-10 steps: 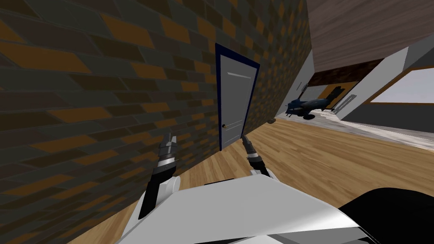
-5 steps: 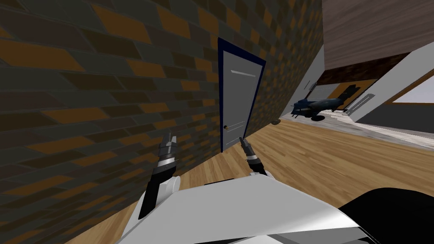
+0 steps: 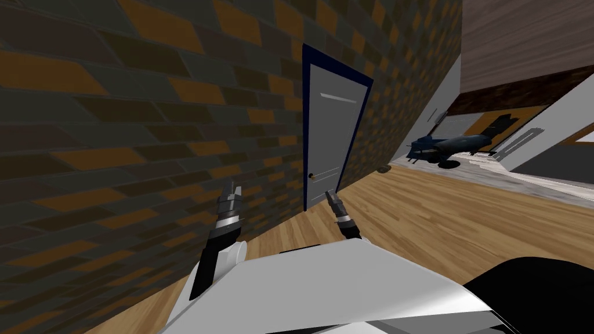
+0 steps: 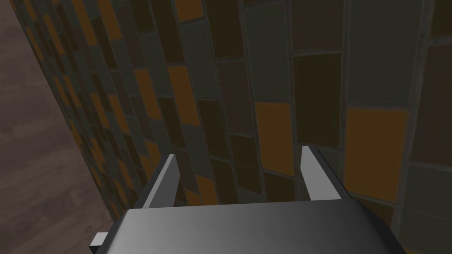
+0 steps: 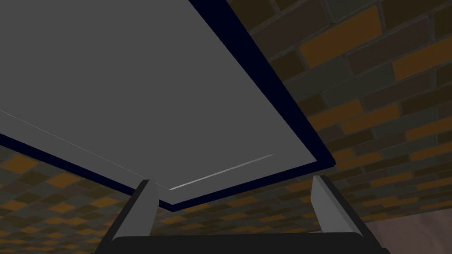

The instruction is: Pull the door open

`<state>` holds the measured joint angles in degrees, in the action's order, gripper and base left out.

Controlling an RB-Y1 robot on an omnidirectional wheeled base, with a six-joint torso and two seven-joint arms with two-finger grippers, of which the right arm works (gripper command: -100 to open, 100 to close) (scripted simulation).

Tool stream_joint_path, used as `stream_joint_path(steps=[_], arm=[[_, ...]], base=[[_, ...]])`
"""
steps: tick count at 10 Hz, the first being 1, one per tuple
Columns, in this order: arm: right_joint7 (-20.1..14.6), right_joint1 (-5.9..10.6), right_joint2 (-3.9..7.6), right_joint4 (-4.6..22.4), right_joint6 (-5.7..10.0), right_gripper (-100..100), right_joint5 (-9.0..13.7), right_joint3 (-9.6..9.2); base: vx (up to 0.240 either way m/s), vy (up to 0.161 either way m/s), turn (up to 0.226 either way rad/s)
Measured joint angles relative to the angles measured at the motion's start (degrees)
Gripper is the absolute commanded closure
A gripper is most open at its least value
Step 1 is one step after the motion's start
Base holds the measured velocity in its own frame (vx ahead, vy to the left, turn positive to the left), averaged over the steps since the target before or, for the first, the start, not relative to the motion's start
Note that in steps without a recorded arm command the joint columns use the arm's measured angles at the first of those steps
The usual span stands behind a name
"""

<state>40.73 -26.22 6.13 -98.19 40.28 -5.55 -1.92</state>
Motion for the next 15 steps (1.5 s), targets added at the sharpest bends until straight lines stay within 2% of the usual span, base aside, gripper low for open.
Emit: stream_joint_path(steps=[2, 8, 15], arm=[[2.01, 0.31, 0.38, 2.32, 0.7, -100, -0.2, 0.01], [8.52, 0.4, 0.38, 8.05, 2.49, -100, -1.29, -0.78], [15.85, 0.03, 0.17, 13.35, 3.95, -100, -2.61, -1.88]], base=[[0.094, -0.025, 0.065], [0.097, -0.027, 0.061], [0.089, -0.04, 0.054]])
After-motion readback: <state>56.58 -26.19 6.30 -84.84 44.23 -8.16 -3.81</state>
